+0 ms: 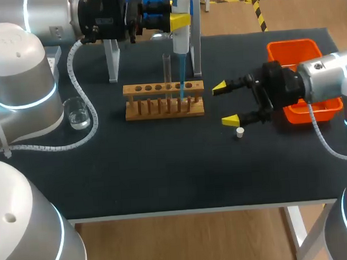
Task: Invert the test tube, pick up the pipette, mount the tip to pipette, aspirate from beaker and dispense into the tube, eject the tip, return the pipette, and cap with the stopper.
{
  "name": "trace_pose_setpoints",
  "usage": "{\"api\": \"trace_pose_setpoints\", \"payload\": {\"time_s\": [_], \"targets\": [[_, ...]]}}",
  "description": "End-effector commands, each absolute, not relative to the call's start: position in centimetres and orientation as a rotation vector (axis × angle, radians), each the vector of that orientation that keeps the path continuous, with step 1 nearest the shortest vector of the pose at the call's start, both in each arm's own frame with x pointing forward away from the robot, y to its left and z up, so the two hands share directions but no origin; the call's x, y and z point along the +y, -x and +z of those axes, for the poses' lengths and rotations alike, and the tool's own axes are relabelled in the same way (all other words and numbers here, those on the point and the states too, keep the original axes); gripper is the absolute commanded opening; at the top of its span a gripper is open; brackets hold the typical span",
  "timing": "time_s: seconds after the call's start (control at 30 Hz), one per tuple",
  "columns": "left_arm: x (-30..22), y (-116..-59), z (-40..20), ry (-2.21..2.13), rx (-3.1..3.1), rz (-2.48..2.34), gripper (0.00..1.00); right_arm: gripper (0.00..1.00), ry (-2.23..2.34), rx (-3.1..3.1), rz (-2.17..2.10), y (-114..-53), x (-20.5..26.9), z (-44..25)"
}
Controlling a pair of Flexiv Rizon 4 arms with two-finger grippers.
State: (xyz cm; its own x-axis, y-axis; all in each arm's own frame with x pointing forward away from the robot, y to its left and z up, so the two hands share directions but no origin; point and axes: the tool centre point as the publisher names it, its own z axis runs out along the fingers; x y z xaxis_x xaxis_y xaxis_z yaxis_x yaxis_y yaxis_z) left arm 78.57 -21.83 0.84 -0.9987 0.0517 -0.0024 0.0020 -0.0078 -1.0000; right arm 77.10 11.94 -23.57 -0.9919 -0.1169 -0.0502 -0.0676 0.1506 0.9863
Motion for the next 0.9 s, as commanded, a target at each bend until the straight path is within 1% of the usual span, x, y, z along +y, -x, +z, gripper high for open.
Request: {"api": "trace_pose_setpoints", "payload": {"time_s": [0.03,0.63,0.9], "targets": [[-21.8,-78.6,0.9,0.061,-2.187,2.205,0.0,1.0,-0.183,-2.362,-2.013,-76.8,11.8,-23.3],[-21.8,-78.6,0.9,0.061,-2.187,2.205,0.0,1.0,-0.183,-2.362,-2.013,-76.8,11.8,-23.3],[-17.0,-79.5,-0.6,0.015,-2.23,2.246,0.0,1.0,-0.183,-2.362,-2.013,-76.8,11.8,-23.3]]}}
